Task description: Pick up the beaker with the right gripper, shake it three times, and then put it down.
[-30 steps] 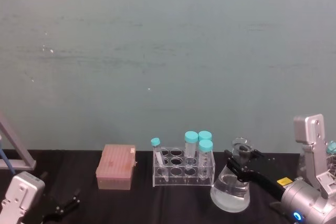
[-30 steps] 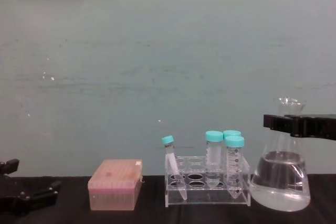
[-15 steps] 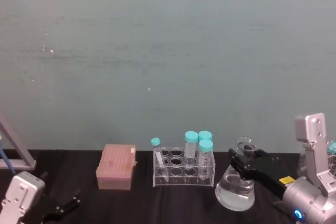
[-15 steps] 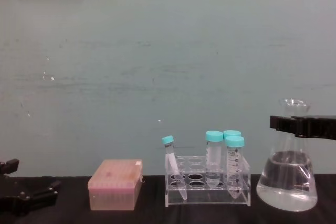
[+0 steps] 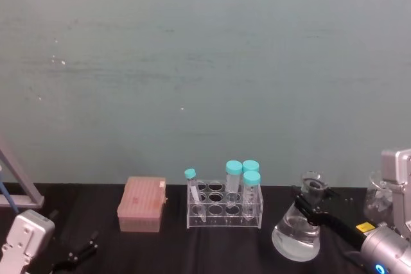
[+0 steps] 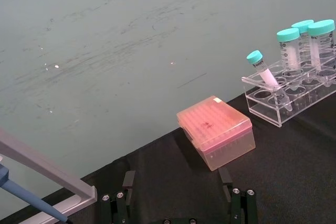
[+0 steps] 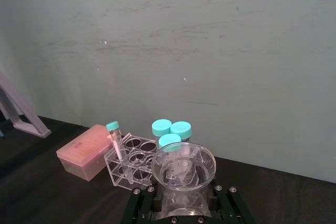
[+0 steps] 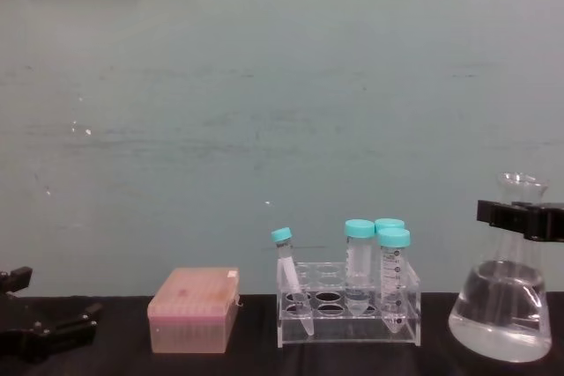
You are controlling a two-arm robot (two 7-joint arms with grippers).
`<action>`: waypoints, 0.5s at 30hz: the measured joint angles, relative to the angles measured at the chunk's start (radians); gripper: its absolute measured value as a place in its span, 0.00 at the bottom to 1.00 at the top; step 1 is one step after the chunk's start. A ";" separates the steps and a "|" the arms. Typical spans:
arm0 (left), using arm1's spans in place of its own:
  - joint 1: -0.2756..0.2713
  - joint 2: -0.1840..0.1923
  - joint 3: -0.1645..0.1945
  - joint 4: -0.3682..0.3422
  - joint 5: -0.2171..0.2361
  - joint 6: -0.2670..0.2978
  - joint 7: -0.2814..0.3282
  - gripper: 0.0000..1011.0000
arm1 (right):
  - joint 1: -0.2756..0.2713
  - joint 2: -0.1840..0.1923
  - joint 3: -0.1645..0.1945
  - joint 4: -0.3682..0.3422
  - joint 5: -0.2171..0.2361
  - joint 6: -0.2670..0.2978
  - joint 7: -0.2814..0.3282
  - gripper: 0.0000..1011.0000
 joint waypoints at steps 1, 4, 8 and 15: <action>0.000 0.000 0.000 0.000 0.000 0.000 0.000 0.99 | 0.000 0.002 0.000 0.001 0.002 -0.002 0.003 0.45; 0.000 0.000 0.000 0.000 0.000 0.000 0.000 0.99 | -0.001 0.013 0.000 0.004 0.006 -0.013 0.014 0.45; 0.000 0.000 0.000 0.000 0.000 0.000 0.000 0.99 | -0.001 0.028 -0.007 0.006 0.006 -0.029 0.032 0.45; 0.000 0.000 0.000 0.000 0.000 0.000 0.000 0.99 | -0.002 0.054 -0.031 0.006 0.006 -0.052 0.072 0.45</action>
